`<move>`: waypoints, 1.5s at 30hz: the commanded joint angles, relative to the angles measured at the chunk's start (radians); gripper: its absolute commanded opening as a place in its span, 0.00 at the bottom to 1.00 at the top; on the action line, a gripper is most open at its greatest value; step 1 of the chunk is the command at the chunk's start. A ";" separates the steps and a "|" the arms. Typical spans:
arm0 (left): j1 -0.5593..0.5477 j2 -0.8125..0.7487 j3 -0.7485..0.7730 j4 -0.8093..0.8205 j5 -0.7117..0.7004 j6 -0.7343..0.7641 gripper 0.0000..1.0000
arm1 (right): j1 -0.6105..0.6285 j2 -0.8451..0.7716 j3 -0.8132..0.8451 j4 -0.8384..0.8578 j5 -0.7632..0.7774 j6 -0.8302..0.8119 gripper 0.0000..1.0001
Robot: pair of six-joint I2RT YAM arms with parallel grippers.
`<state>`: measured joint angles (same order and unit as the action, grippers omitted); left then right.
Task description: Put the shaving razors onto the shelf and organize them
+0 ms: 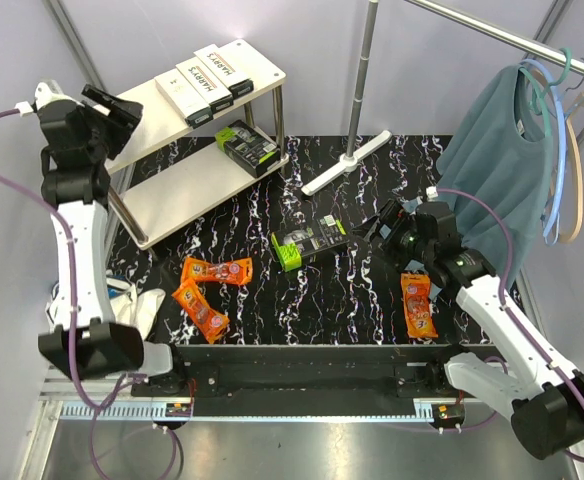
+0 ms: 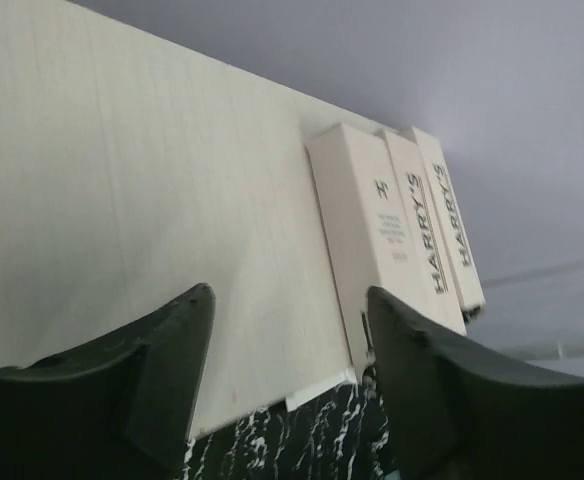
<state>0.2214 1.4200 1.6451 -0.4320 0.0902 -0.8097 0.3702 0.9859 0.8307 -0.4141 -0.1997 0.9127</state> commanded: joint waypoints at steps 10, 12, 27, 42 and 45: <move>-0.008 -0.470 -0.405 -0.040 0.480 0.164 0.99 | 0.003 -0.101 0.031 -0.107 0.040 -0.026 1.00; -0.043 -0.542 -0.479 -0.079 0.476 0.197 0.99 | 0.001 -0.116 0.022 -0.123 0.042 -0.026 1.00; -0.336 -0.675 -0.887 -0.162 0.445 0.222 0.99 | 0.001 -0.039 0.081 -0.252 0.082 -0.052 1.00; -1.042 0.026 -0.608 0.117 0.269 0.122 0.99 | 0.001 -0.199 0.188 -0.386 0.293 -0.058 1.00; -1.137 0.209 -0.473 0.154 0.278 0.106 0.99 | 0.001 -0.222 0.237 -0.439 0.333 -0.066 1.00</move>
<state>-0.8185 1.4837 1.0191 -0.4053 0.3843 -0.6807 0.3702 0.8032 0.9794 -0.7841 0.0227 0.8661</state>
